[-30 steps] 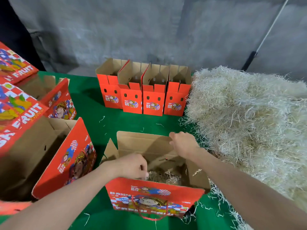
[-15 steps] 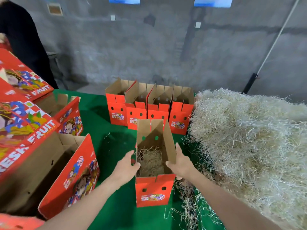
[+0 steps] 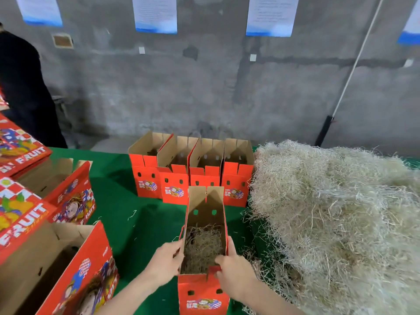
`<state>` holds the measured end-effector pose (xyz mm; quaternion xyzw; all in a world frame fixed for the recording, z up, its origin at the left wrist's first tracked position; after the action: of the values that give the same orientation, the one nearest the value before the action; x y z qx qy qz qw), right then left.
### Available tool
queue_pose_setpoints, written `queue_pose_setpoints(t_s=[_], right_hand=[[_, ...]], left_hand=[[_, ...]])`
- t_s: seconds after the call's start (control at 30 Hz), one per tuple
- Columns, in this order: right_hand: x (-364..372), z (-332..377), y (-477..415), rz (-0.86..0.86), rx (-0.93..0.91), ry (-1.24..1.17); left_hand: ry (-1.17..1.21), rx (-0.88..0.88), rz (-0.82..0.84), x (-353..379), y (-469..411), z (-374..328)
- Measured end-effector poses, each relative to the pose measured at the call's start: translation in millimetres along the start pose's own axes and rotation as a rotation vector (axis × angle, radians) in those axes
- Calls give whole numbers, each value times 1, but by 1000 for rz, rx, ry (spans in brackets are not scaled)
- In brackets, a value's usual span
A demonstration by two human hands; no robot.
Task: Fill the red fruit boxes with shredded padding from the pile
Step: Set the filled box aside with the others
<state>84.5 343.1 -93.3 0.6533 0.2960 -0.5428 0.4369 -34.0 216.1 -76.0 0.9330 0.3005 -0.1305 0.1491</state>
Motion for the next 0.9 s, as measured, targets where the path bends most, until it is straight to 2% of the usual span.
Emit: queue_pose_setpoints(t_s=[0.1,0.23,0.3,0.37,0.5,0.6,0.7,0.77,0.9], right_hand=[[-8,-15,-17,-21,99,18],[-19,-24,-33,0,117,47],[-22,-27,-35,-6,123,47],[-18,-35,-31,-21,128,42],[-7,-59,-21,-88,159,29],[-14,-86,-33,-160,231,14],[-21,-112,-55,-173,314,2],[-16,-120,-72,-173,330,9],[-16,-120,-97,-162,348,-29]], left_hand=[[-14,-17,69,5,-28,-15],[-414,48,94,32,-71,-40],[-585,65,51,41,-81,-51],[-683,98,-65,42,-80,-55],[-646,268,-215,46,-70,-61],[-493,342,-207,51,-89,-78],[-268,246,-17,56,-122,-79],[-317,210,102,67,-136,-67],[-462,193,165,88,-151,-41]])
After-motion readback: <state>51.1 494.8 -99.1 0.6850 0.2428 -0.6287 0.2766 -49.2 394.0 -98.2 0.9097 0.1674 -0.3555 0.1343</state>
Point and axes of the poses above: each hand's wrist, its own y-axis away from the middle knuckle, its own x-axis out of the palm, z = x × y, the point moved 4 cm from there along -y, towards the middle knuckle, and after that the axes turned 12 degrees about y, right-handed, at the moved point
